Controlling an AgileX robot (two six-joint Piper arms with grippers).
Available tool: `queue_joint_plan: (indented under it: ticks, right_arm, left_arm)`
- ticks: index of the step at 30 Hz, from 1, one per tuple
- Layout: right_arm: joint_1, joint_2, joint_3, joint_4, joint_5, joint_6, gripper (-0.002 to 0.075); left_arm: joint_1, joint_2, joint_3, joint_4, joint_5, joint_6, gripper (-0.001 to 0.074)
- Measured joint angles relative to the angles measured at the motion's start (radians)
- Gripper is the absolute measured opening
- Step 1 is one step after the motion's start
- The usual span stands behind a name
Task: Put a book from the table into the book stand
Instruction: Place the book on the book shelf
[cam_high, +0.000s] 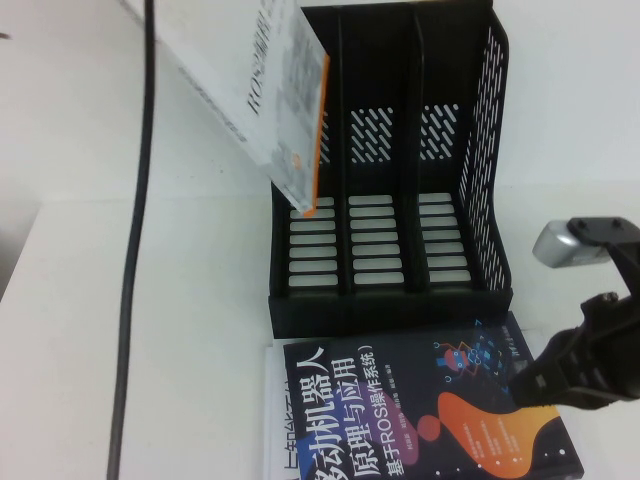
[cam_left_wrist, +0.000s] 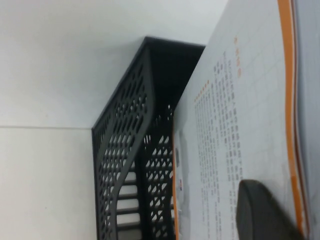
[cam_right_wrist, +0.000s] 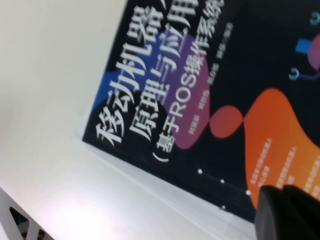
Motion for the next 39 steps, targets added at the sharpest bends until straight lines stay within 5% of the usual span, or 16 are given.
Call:
queue_joint_plan:
  ticks: [39]
  right_arm:
    - [0.0, 0.0, 0.011, 0.014, -0.044, 0.0, 0.0004]
  left_arm:
    - [-0.111, 0.33, 0.0, 0.177, 0.0, -0.064, 0.0142]
